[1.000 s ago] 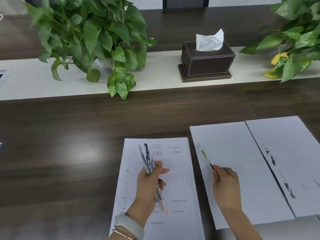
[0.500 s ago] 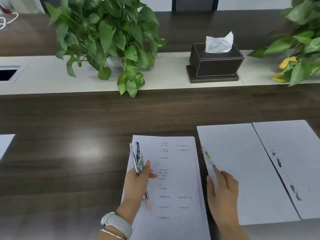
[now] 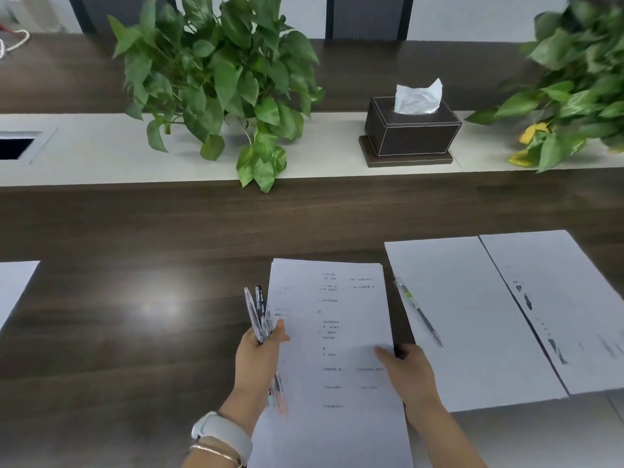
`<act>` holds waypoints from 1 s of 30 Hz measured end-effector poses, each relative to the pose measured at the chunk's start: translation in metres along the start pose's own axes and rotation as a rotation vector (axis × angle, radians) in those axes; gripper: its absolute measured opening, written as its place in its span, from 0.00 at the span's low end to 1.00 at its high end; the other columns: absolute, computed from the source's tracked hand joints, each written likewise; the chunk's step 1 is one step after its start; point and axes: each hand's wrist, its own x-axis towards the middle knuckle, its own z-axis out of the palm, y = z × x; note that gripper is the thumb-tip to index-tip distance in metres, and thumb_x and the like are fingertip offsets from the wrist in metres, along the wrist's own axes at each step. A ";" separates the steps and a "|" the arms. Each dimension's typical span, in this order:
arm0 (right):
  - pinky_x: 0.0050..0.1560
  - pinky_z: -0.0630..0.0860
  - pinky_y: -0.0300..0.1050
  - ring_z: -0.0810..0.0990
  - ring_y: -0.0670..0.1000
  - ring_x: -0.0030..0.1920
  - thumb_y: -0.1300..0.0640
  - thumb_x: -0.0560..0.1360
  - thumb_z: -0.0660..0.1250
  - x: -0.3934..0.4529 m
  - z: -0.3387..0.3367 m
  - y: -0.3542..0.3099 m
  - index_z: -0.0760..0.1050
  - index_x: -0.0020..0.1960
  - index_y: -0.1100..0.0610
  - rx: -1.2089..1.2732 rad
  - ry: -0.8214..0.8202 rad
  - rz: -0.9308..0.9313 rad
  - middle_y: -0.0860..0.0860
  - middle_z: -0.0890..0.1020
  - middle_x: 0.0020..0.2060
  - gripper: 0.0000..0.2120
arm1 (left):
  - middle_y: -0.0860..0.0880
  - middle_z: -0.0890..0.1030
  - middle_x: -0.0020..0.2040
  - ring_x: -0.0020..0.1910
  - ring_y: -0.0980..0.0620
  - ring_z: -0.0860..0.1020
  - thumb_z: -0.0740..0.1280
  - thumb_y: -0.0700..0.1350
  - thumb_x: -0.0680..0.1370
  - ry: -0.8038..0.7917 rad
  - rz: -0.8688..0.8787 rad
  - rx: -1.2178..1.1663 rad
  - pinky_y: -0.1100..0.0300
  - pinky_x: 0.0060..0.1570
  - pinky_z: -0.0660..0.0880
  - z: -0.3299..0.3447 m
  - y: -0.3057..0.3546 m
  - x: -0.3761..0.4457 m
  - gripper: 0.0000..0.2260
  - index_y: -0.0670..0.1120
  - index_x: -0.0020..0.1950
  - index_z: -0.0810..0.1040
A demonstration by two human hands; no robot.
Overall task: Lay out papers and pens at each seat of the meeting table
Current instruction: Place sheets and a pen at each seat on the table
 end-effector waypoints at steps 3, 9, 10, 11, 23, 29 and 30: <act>0.38 0.67 0.43 0.72 0.52 0.38 0.56 0.77 0.59 -0.001 0.005 -0.007 0.72 0.51 0.65 -0.030 -0.046 0.023 0.54 0.75 0.38 0.12 | 0.48 0.81 0.48 0.51 0.46 0.78 0.66 0.46 0.77 -0.023 0.013 0.013 0.52 0.54 0.73 -0.001 -0.002 0.001 0.09 0.44 0.39 0.79; 0.53 0.73 0.46 0.77 0.55 0.52 0.57 0.80 0.57 -0.011 0.012 0.000 0.71 0.59 0.59 -0.015 -0.075 -0.127 0.55 0.79 0.51 0.11 | 0.53 0.79 0.40 0.44 0.50 0.77 0.66 0.46 0.77 -0.044 0.055 0.079 0.57 0.46 0.73 -0.005 -0.003 0.002 0.08 0.43 0.43 0.79; 0.49 0.75 0.46 0.79 0.53 0.50 0.57 0.80 0.58 -0.013 0.009 0.003 0.72 0.58 0.58 0.048 -0.080 -0.134 0.54 0.80 0.50 0.10 | 0.53 0.78 0.39 0.41 0.52 0.76 0.65 0.46 0.78 -0.043 0.053 0.089 0.59 0.41 0.72 -0.007 -0.003 0.004 0.09 0.44 0.41 0.79; 0.46 0.76 0.45 0.80 0.51 0.48 0.57 0.79 0.59 -0.016 0.006 0.005 0.74 0.56 0.57 0.117 -0.092 -0.126 0.53 0.81 0.49 0.09 | 0.52 0.78 0.37 0.37 0.52 0.74 0.65 0.46 0.78 -0.034 0.045 0.093 0.61 0.38 0.71 -0.009 -0.003 0.006 0.09 0.43 0.41 0.79; 0.56 0.78 0.55 0.83 0.53 0.53 0.55 0.78 0.61 -0.098 -0.034 0.069 0.74 0.61 0.49 0.477 -0.202 -0.160 0.50 0.84 0.53 0.12 | 0.50 0.80 0.36 0.35 0.52 0.75 0.69 0.48 0.75 -0.109 0.164 0.094 0.61 0.33 0.70 -0.058 -0.032 -0.068 0.05 0.49 0.40 0.79; 0.55 0.78 0.58 0.83 0.53 0.52 0.52 0.77 0.62 -0.176 -0.045 0.137 0.76 0.59 0.47 0.464 -0.289 -0.193 0.49 0.85 0.50 0.11 | 0.46 0.87 0.41 0.38 0.49 0.85 0.70 0.41 0.74 -0.163 0.112 -0.050 0.62 0.31 0.79 -0.118 -0.107 -0.171 0.05 0.42 0.48 0.82; 0.55 0.78 0.58 0.83 0.53 0.52 0.52 0.77 0.62 -0.195 -0.046 0.149 0.75 0.59 0.46 0.439 -0.318 -0.191 0.48 0.85 0.50 0.11 | 0.46 0.87 0.42 0.38 0.49 0.85 0.70 0.41 0.74 -0.129 0.113 -0.042 0.61 0.31 0.79 -0.131 -0.122 -0.193 0.05 0.43 0.48 0.82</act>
